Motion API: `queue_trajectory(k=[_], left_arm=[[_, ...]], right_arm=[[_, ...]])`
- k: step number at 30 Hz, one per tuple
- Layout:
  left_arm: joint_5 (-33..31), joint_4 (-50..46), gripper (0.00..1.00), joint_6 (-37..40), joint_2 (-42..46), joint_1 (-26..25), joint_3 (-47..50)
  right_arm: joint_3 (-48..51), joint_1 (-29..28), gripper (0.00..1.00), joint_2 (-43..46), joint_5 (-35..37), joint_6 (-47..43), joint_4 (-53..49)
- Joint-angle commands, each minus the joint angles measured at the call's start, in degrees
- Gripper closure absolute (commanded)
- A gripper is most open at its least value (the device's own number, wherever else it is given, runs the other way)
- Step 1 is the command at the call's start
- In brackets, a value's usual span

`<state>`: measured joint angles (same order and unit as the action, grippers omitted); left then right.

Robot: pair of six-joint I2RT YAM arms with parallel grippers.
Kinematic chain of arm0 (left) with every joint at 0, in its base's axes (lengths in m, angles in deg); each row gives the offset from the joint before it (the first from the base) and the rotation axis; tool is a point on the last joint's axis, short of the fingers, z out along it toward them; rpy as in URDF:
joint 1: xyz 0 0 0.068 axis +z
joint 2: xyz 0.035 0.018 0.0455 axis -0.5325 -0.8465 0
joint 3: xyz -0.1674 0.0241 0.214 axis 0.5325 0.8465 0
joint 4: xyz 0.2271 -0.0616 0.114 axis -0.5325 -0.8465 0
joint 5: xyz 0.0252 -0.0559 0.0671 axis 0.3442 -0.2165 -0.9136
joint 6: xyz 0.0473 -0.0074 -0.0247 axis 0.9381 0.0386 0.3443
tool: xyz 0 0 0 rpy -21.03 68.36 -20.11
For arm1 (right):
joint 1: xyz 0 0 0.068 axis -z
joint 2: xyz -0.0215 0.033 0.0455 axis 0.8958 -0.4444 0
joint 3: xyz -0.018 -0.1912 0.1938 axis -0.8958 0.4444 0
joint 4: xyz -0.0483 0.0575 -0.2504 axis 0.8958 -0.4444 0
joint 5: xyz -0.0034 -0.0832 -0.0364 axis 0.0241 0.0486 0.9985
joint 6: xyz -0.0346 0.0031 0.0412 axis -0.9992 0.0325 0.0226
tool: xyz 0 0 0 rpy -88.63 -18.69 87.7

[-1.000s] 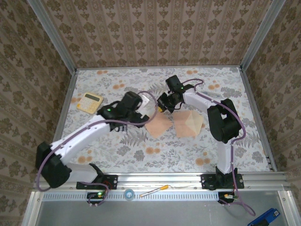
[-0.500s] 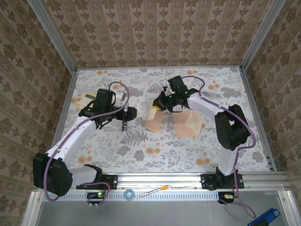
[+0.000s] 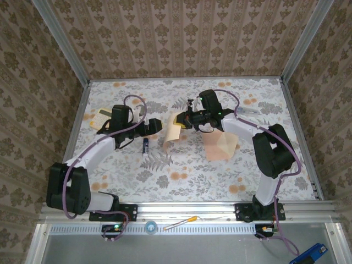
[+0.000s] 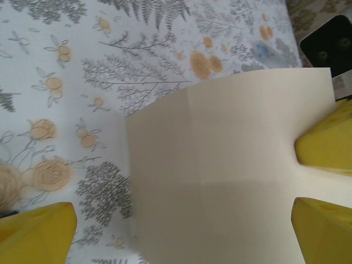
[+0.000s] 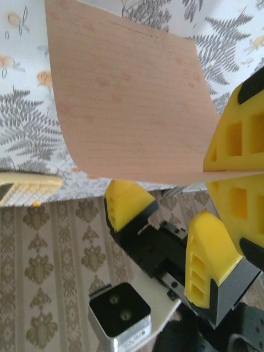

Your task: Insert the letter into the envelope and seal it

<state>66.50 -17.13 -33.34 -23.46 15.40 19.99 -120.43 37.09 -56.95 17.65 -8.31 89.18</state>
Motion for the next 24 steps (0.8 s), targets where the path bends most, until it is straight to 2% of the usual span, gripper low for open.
queue_trajectory(k=[1, 14, 24], left_arm=[[4.73, 5.48, 0.0, -3.23, -0.67, 0.43, -0.08], [9.2, 10.65, 0.0, -6.95, -1.39, 0.65, 1.0], [15.84, 25.95, 0.0, -17.32, -1.72, 0.8, 3.1]], right_arm=[[1.19, -0.37, 1.0, 3.13, -4.25, 2.58, 8.09], [0.98, -0.37, 1.0, 5.01, -5.5, 6.82, 15.63], [-0.26, -0.37, 1.0, 2.76, -4.97, 14.99, 26.41]])
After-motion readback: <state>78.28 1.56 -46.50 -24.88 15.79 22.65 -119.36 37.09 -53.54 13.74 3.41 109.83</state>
